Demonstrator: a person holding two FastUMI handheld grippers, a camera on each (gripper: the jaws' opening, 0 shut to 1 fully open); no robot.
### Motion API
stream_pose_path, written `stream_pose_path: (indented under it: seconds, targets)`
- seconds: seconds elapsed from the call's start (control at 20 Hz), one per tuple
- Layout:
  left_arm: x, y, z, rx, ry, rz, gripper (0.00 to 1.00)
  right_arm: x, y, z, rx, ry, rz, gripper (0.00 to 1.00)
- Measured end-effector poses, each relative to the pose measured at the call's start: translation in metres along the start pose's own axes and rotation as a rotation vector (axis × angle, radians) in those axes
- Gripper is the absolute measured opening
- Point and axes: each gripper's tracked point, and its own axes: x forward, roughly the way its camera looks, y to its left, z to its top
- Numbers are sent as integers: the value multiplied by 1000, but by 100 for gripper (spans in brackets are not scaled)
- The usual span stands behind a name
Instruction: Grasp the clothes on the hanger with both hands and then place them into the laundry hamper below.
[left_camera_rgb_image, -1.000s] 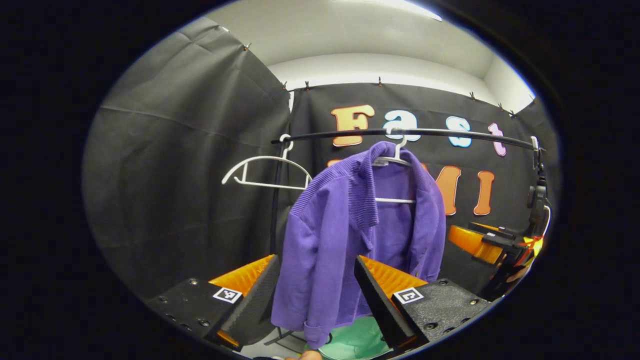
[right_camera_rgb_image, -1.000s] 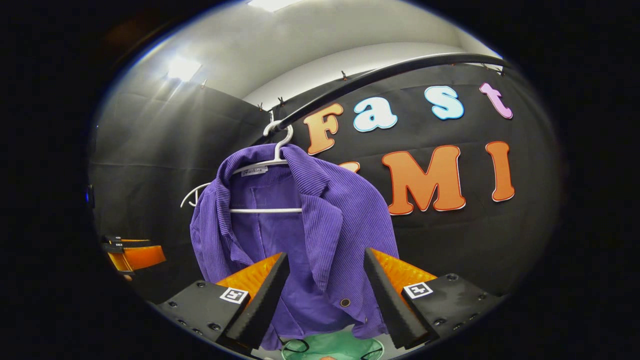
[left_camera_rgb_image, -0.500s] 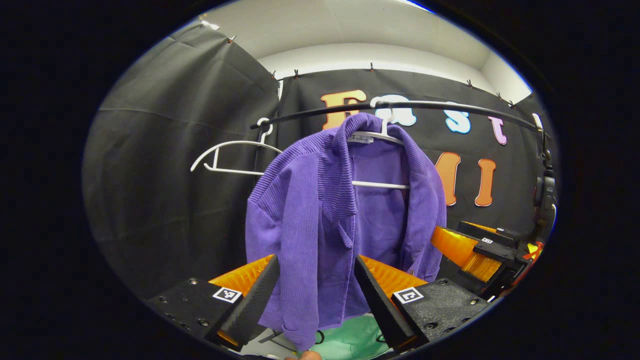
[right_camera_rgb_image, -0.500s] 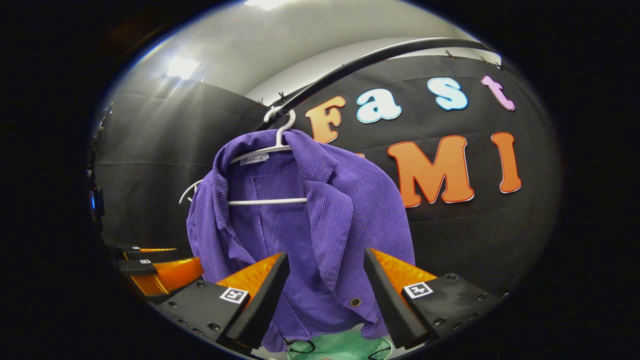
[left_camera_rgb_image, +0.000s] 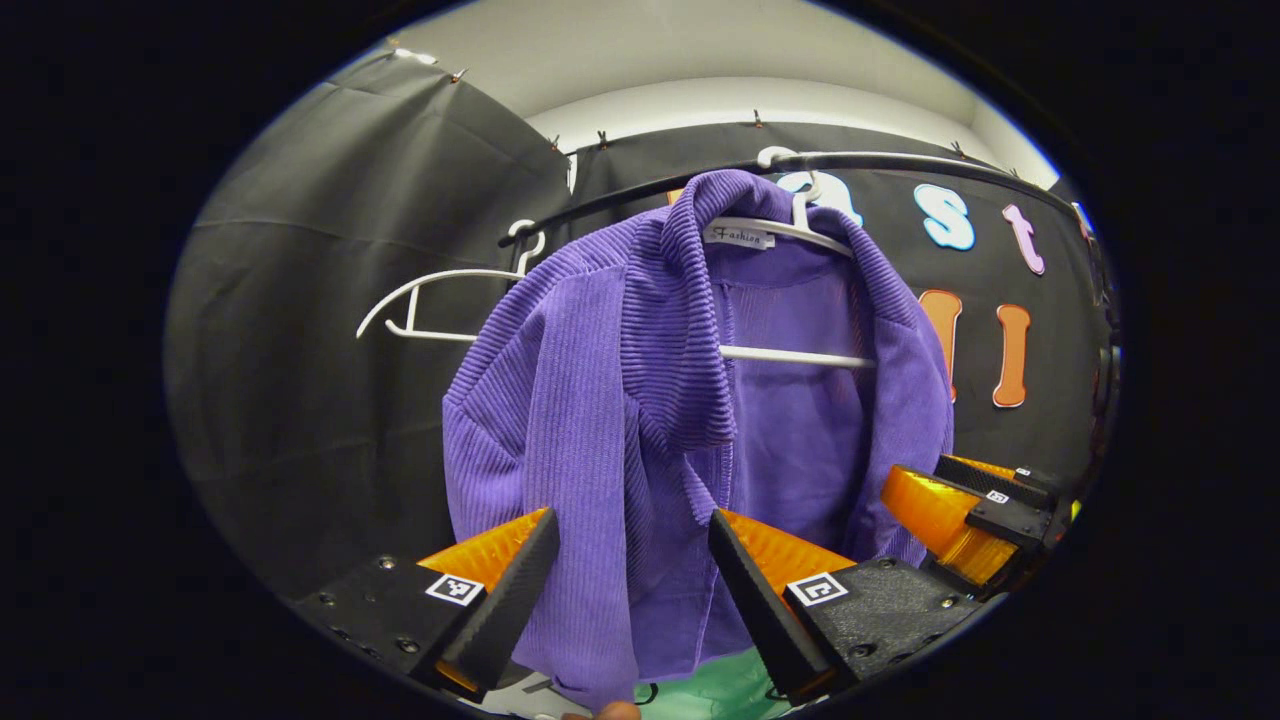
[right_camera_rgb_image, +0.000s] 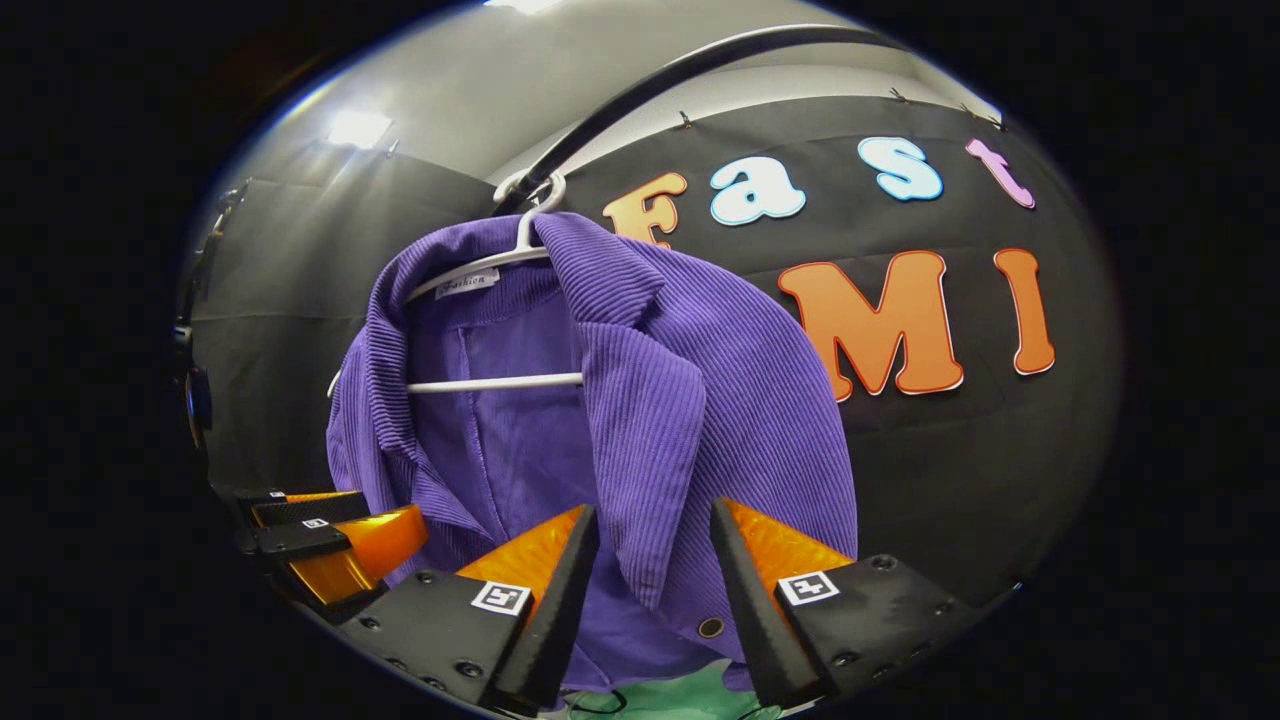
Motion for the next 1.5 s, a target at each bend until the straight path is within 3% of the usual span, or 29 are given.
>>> stream_pose_path:
  seconds: [0.2, 0.25, 0.3, 0.35, 0.4, 0.45, 0.55, 0.65, 0.7, 1.15, 1.3, 1.45, 1.5]
  targets:
    - [13, -9, 0, 4, -4, -8, 92, 14, 9, -6, 30, 14, 46, 65]
    - [17, -11, -1, 1, -3, -7, 92, 15, 12, -9, 38, 15, 60, 76]
    - [19, -11, -2, 0, 0, -2, 92, 17, 12, -9, 36, 14, 63, 76]
    - [21, -12, -3, -2, 3, 1, 92, 19, 13, -8, 36, 10, 68, 65]
    - [22, -12, -3, -7, 4, -1, 92, 20, 14, -10, 35, 11, 70, 62]
    - [22, -14, -3, -13, 4, -6, 96, 22, 13, -11, 31, 11, 70, 62]
    - [21, -17, -1, -22, 3, -20, 93, 26, 13, -9, 30, 8, 72, 63]
    - [21, -22, 0, -31, 2, -31, 96, 30, 9, -11, 42, 15, 67, 31]
    - [21, -23, 1, -30, 0, -33, 92, 29, 8, -11, 47, 15, 68, 15]
    - [36, -25, 7, -18, -7, -32, 92, 1, 16, 9, 30, -43, 109, 14]
    - [38, -21, 7, -58, -3, -47, 56, -11, 11, 27, -5, -100, 83, 13]
    - [36, -5, 2, -44, 22, -7, 20, -19, 7, 36, -16, -123, 69, 13]
    - [36, -14, 4, -57, 12, -62, 8, -20, 4, 37, -17, -121, 67, 0]
